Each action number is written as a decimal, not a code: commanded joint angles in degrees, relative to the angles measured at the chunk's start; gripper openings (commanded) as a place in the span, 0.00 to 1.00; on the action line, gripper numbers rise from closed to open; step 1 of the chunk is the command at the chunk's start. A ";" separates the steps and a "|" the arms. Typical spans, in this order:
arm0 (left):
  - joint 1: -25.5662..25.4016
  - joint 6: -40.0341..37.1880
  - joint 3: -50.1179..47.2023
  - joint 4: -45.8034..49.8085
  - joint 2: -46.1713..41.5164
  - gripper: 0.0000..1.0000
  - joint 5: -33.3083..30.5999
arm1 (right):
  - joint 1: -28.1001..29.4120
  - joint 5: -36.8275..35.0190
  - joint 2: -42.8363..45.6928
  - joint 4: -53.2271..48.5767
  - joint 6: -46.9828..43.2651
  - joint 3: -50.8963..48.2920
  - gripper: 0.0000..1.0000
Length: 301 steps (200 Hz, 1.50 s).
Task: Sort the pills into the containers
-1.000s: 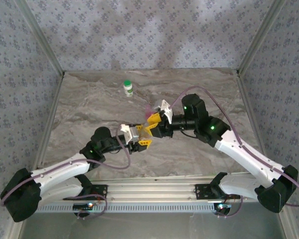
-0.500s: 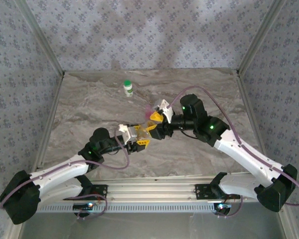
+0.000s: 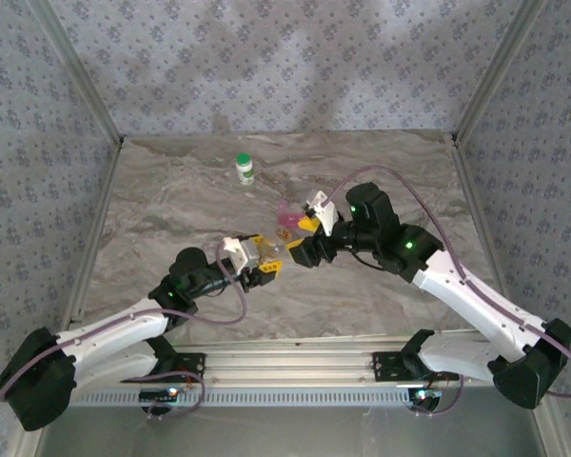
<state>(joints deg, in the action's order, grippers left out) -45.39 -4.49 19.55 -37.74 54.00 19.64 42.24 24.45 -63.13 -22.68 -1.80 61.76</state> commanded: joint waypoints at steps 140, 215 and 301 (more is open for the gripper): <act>-3.52 -4.74 4.34 -7.15 9.96 0.00 -15.85 | 4.93 -23.72 -9.76 3.07 32.75 11.77 0.72; -4.06 -5.46 4.23 -8.38 11.04 0.00 -17.23 | 5.10 -23.19 -11.38 4.14 36.20 7.45 0.65; -4.27 -5.11 4.18 -9.11 11.21 0.00 -17.95 | 5.51 -20.75 -11.13 6.60 39.22 2.87 0.57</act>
<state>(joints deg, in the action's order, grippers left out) -49.25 -9.43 22.00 -43.31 65.71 2.90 47.57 3.49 -74.17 -16.08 35.79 65.69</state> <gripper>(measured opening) 0.522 0.588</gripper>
